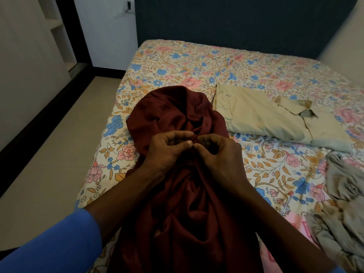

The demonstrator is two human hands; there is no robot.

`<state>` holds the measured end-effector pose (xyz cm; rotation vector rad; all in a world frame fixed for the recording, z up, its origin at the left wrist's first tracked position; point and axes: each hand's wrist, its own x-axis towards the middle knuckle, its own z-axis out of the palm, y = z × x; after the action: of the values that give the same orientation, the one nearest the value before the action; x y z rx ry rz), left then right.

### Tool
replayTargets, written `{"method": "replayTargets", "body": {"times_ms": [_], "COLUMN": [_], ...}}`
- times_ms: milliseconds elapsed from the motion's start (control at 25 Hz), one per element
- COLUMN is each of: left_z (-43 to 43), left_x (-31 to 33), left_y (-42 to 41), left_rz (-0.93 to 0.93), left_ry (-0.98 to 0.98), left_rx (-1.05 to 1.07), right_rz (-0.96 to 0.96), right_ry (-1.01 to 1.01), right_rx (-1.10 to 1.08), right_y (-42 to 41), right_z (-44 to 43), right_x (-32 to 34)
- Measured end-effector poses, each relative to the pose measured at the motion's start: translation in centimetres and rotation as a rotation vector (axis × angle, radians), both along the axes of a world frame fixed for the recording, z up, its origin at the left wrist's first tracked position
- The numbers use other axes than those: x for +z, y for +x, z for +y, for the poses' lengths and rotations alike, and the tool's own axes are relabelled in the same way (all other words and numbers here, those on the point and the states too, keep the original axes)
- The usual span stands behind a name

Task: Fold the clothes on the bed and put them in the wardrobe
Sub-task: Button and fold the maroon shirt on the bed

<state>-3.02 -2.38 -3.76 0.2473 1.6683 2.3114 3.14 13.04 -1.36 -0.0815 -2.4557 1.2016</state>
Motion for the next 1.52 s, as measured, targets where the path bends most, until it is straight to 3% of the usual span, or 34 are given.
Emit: {"method": "replayTargets", "body": {"times_ms": [160,400,600,720,800,960,1080,1200,1440,1520], "left_z": [-0.1,-0.5,-0.6,-0.4,-0.4,-0.1,0.1,0.2,0.3,0.5], "left_x": [0.1,0.1,-0.2,-0.4,-0.4,0.5,0.7,0.4,0.2,0.4], "left_y": [0.0,0.1,0.2,0.3,0.0,0.0,0.3,0.4,0.4,0.7], "left_rz": [0.025,0.188,0.364,0.397,0.315,-0.075,-0.177,-0.146,0.012,-0.002], "left_ry": [-0.024,-0.213,-0.354,-0.360,-0.300,-0.043,0.061,0.059,0.000,0.014], "left_rx": [-0.045,-0.100,-0.047,-0.051,-0.083,-0.155,-0.191,-0.092,0.019,0.001], "right_rz": [-0.037,-0.116,-0.210,-0.188,-0.128,0.134,0.266,0.214,-0.196,-0.243], "right_ry": [0.123,0.270,0.144,0.195,0.241,0.403,0.425,0.157,-0.595,-0.700], "right_rx": [-0.016,0.000,-0.006,-0.008,-0.014,-0.064,-0.115,-0.053,0.032,0.039], "right_y": [-0.4,-0.7,-0.8,-0.8,-0.6,-0.2,0.1,0.5,-0.3,-0.3], "right_z": [0.5,0.8,0.9,0.7,0.5,0.0,-0.4,-0.6,0.3,0.6], "right_x": [0.4,1.4,1.7,1.7,1.8,1.2,0.3,0.3,1.6,1.9]}}
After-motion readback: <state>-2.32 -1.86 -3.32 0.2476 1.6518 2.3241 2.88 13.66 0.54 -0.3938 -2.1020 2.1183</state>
